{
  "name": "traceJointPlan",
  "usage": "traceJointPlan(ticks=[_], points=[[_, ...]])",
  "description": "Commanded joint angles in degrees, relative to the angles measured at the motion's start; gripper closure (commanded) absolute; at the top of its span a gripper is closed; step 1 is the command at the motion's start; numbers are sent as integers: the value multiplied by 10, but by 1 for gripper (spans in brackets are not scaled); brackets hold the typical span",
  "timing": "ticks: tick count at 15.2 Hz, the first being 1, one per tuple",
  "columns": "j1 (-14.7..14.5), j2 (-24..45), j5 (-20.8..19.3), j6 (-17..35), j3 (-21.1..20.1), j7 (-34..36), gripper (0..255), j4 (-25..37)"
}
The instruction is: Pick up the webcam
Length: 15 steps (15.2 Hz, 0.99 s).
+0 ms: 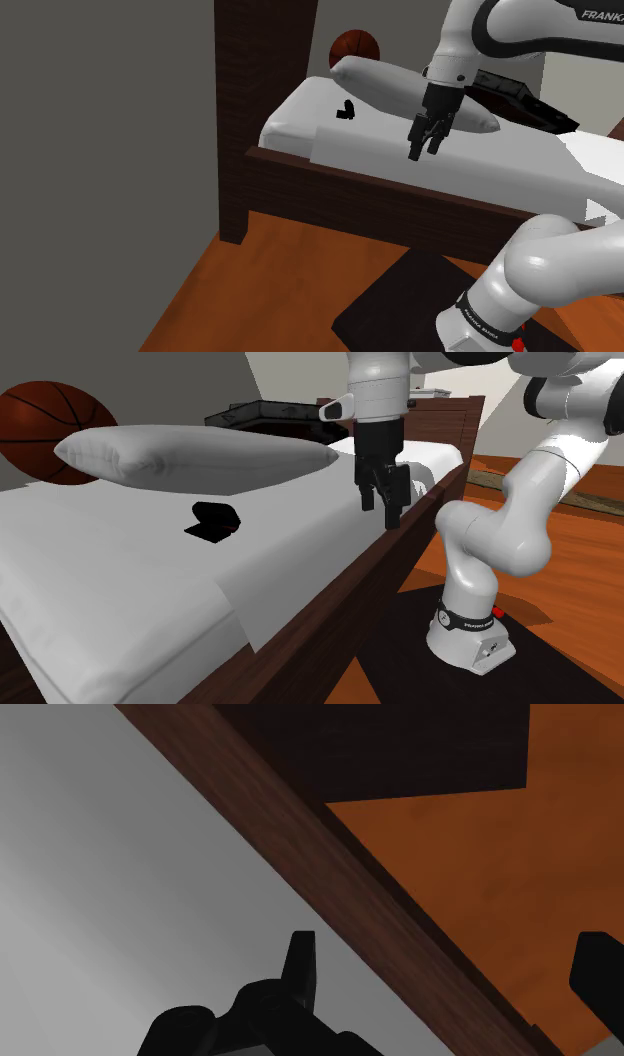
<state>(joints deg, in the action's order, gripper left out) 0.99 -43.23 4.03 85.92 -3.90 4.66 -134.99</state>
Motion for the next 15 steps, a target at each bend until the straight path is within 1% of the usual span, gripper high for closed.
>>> traceJointPlan(ticks=[1, 5, 8, 12, 15], points=[[0, 0, 0, 0, 0, 0, 0, 0], [24, 101, -5, 6, -32, 77, 0, 88], [41, 176, -17, 1, -52, 136, 0, 163], [59, 278, -41, -20, -74, 215, 0, 274], [68, 358, -65, -47, -85, 274, 0, 368]])
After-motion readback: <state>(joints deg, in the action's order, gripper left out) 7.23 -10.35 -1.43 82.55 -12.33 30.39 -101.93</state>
